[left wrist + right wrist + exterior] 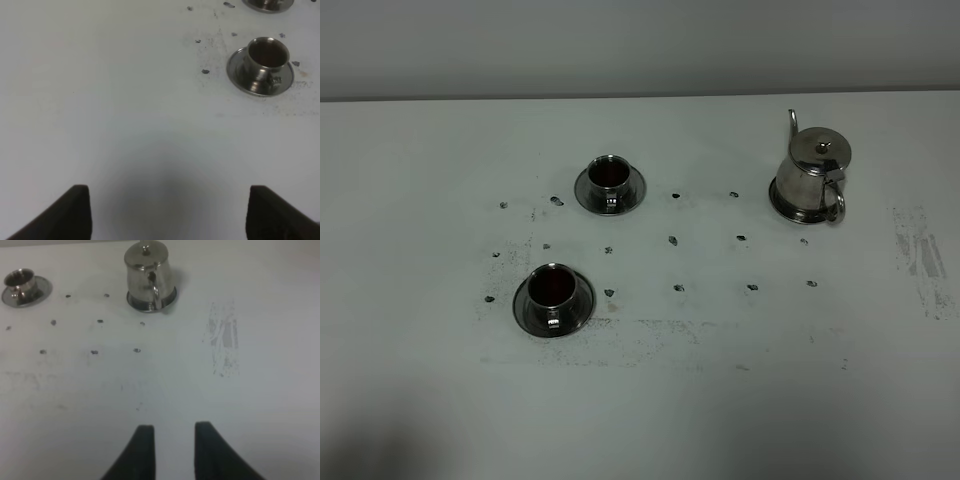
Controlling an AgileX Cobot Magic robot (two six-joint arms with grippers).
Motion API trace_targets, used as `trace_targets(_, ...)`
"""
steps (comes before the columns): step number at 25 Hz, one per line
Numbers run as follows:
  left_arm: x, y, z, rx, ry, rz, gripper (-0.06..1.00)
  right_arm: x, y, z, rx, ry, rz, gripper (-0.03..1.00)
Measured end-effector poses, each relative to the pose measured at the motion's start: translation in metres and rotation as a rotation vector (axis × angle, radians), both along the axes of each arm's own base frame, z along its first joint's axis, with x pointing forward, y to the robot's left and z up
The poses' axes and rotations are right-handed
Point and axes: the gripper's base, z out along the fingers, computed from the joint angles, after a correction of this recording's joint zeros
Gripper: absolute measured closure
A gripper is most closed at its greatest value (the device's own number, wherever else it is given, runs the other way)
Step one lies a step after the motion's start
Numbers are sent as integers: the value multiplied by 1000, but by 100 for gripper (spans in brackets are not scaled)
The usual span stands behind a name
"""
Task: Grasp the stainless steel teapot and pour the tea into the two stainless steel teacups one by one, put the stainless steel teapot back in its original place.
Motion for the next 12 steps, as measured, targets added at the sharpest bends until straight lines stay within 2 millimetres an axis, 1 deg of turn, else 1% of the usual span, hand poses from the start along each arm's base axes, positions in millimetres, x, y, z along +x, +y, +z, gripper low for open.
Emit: trace_targets(12,0,0,0,0,0,0,31,0,0,0,1,0,0,78)
